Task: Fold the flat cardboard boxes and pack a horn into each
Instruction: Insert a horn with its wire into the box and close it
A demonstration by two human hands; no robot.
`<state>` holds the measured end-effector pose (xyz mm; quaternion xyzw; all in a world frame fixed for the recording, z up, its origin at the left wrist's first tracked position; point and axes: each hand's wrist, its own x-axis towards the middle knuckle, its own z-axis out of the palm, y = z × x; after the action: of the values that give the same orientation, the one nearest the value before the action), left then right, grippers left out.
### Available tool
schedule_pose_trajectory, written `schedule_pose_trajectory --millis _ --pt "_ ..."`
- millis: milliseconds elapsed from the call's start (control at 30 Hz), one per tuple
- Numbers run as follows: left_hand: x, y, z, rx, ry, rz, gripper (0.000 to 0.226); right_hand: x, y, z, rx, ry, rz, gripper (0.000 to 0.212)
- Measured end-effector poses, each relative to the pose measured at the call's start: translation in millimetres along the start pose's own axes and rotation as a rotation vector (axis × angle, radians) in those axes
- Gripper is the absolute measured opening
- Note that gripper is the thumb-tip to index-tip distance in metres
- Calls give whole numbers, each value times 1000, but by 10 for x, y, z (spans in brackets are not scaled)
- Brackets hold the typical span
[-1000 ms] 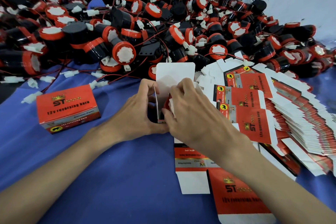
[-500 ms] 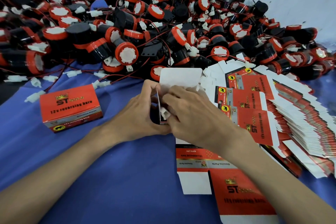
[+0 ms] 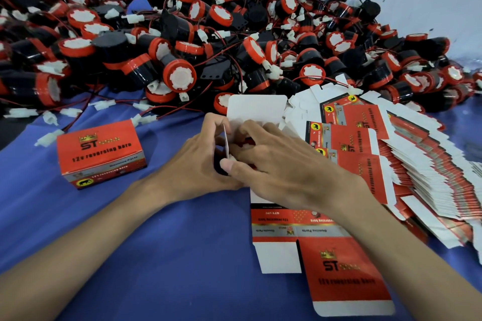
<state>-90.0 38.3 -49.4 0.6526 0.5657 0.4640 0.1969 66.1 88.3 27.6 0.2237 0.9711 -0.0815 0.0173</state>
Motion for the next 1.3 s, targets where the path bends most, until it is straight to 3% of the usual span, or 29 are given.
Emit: schedule_pose_trajectory --millis 100,367,500,600,767,1033,1300 --pt "-1 -12 1 -11 -5 -2 62 31 33 36 -9 5 -2 39" --pt "14 -27 6 44 9 3 74 133 157 92 153 140 47 39" --pt "14 -20 8 43 9 1 73 154 165 69 250 192 77 29" --pt "4 -18 3 38 7 -9 73 161 136 74 241 194 66 20" --pt "9 27 8 68 20 16 77 117 202 43 157 70 -18 24" --pt "3 -19 23 74 32 -8 74 140 67 55 199 208 127 10" --pt "-19 -6 14 112 8 23 70 109 160 -29 133 68 -132 24"
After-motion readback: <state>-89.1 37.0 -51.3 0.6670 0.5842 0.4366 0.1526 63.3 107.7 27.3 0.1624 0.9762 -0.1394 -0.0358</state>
